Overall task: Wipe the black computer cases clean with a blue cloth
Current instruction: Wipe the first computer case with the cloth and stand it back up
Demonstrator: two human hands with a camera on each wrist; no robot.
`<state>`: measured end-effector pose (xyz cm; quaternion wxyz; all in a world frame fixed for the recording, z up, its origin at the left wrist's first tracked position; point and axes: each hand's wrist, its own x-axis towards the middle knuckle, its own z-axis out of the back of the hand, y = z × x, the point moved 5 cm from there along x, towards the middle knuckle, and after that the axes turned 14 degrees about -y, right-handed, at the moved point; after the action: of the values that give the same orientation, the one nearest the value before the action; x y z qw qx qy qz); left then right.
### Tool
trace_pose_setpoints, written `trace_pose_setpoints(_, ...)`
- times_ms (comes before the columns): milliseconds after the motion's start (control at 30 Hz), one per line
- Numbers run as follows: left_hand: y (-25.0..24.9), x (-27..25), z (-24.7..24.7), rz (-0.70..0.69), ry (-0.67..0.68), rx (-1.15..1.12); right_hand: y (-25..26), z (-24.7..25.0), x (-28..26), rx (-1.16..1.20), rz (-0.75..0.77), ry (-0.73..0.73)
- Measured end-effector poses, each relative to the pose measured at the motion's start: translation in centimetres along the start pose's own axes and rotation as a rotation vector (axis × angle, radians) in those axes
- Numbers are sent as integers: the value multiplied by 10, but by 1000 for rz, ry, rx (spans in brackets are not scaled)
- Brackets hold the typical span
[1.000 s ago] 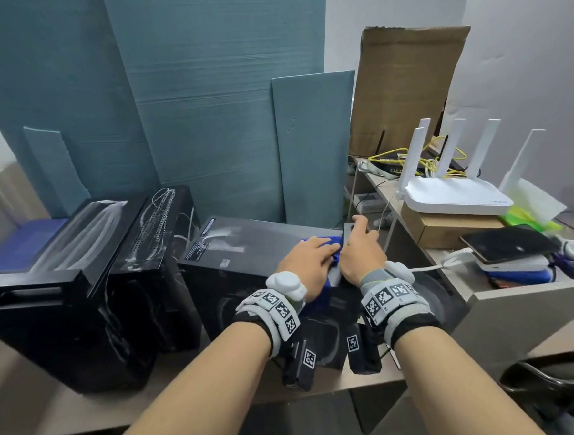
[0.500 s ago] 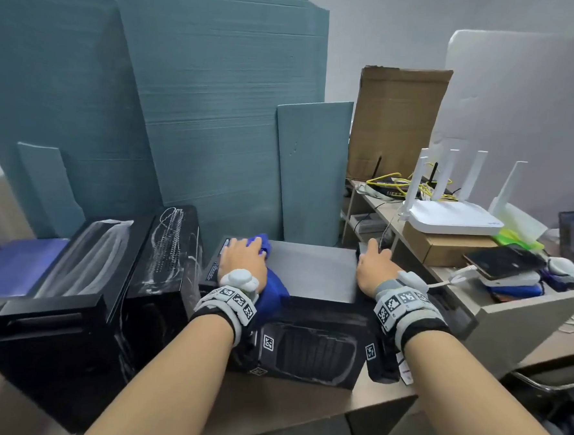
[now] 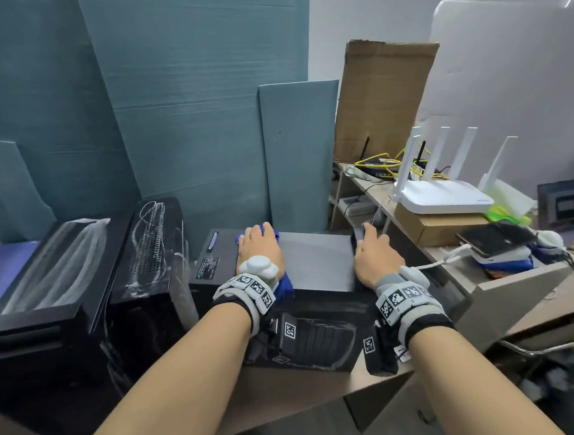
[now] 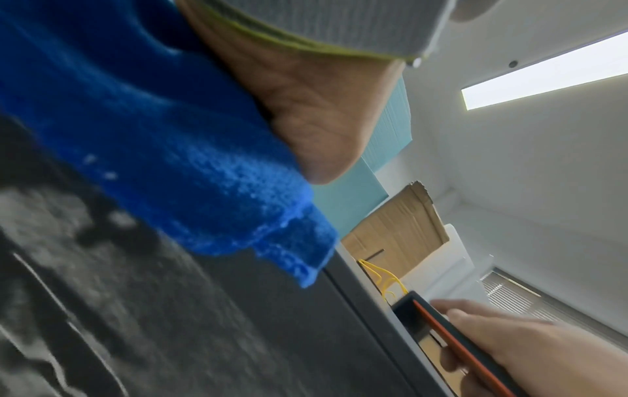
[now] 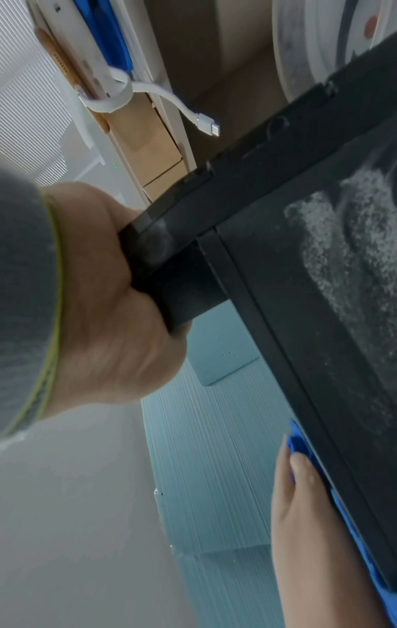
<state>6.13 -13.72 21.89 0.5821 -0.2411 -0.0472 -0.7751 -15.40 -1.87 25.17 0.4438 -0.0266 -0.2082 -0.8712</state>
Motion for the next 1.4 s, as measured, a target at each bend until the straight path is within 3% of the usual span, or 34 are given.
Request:
trace_pose_setpoints(233,-75,-9,-11,-270,101,-214,-3,1,0,40,-6,5)
trace_pose_setpoints(433,-106,-17,-3,-386,161,-323,-5,3,0,105,-13,3)
trace_pose_setpoints(633,-124,-38,10,-533,200,-571,-8,4,-1,207,-5,12)
trace_pose_setpoints(800,-110,-56,20,-681,243,-726,-10,5,-2,252,-20,-4)
trace_pose_setpoints(900,-110,-52,13,-680,221,-652,-10,5,-2,250,-21,-1)
trace_pose_setpoints(1100,-133,-33,5,-519,160,-466,-8,3,-1,215,-11,16)
trace_pose_setpoints(1267,-120,-47,12,-681,193,-670,-11,3,-4,217,-11,5)
trace_pose_setpoints(1400,-112,-48,12,-755,201,-687,-9,3,-1,218,-19,-5)
